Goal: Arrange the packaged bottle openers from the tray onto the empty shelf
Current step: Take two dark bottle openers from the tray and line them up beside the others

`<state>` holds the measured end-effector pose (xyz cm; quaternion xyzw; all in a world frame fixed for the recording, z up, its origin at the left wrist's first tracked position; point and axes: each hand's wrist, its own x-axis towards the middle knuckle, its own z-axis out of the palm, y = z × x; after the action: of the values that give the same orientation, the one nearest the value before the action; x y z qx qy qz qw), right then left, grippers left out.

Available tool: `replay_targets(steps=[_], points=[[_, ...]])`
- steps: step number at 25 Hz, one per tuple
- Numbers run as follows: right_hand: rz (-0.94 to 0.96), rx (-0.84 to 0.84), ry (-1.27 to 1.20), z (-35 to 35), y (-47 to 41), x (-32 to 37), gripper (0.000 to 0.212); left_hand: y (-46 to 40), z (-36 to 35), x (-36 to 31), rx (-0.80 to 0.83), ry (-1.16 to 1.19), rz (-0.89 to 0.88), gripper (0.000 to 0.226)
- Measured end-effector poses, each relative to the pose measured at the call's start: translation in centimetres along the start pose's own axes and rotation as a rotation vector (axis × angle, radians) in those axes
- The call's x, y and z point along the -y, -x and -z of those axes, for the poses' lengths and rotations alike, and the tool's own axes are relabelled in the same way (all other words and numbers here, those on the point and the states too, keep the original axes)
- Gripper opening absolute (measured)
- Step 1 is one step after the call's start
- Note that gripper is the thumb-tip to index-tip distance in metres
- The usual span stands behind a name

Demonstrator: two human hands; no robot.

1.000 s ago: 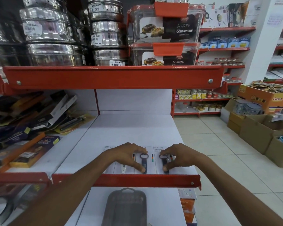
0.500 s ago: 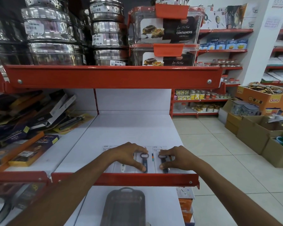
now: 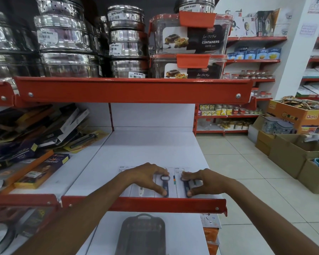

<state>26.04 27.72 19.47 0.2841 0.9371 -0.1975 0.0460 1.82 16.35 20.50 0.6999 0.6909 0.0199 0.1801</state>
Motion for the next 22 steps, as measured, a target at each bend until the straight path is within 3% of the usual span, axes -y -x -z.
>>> replay_targets(steps=[6,12,17,22], points=[[-0.007,0.007,-0.027,0.1,0.1,0.2,0.079,1.6,2.4,2.8,0.002,0.036,0.054,0.095],[0.019,0.019,0.003,0.8,0.0,0.6,0.099,3.4,2.7,5.3,0.136,-0.092,0.096,0.093],[0.0,0.025,0.017,0.8,-0.5,0.8,0.081,3.2,2.9,4.9,0.131,-0.087,0.071,0.086],[-0.007,0.017,0.015,0.8,-0.4,0.7,0.079,2.8,2.9,4.5,0.14,-0.105,0.05,0.083]])
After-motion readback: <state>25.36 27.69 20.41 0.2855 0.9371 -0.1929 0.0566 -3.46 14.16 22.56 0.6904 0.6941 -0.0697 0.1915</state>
